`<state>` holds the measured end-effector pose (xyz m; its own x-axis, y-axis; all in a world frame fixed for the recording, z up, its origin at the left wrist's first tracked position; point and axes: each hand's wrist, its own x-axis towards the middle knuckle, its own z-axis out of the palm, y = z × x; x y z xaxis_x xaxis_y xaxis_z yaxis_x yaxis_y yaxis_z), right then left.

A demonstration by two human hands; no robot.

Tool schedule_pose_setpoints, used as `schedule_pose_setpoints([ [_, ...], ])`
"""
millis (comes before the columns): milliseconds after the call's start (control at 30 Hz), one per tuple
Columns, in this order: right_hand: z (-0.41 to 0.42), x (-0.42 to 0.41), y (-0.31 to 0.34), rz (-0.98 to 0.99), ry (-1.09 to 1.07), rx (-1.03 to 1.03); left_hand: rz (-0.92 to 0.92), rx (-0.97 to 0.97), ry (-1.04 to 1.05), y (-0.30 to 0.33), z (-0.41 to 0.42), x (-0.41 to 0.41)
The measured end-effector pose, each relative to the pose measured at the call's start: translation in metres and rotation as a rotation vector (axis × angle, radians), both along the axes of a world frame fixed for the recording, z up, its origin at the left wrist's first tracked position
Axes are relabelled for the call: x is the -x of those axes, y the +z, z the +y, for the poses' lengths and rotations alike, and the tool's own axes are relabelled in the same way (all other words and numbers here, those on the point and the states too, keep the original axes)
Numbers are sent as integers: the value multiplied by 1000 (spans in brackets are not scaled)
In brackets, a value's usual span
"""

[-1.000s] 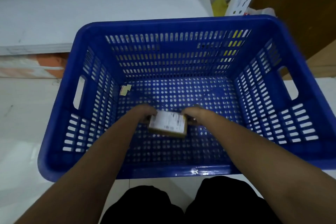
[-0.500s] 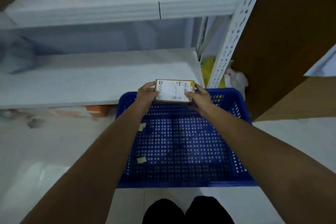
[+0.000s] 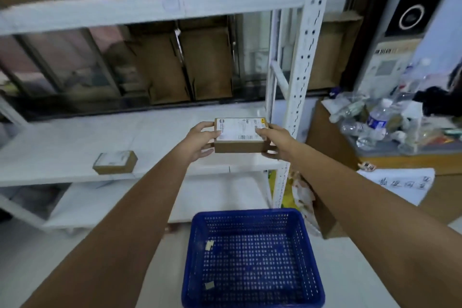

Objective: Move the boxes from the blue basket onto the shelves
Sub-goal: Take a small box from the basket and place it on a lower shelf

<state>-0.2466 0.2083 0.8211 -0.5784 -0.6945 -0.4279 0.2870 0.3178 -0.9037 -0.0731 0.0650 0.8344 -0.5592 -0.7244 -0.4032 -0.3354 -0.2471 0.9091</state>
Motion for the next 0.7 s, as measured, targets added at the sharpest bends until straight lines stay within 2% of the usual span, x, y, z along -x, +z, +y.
schedule_pose_setpoints([
  [200,13,4,141,67,44,28,3,34,-9,140,7,-2],
  [400,27,10,206,65,24,165,-84,-28,-121,201,27,-13],
  [467,28,9,218,39,137,208,-57,-45,-153,213,35,-15],
  [567,25,0,235,23,450,258,11,-64,-222,229,47,-15],
  [700,14,-22,250,102,586,221,131,-97,-279,245,58,-16],
])
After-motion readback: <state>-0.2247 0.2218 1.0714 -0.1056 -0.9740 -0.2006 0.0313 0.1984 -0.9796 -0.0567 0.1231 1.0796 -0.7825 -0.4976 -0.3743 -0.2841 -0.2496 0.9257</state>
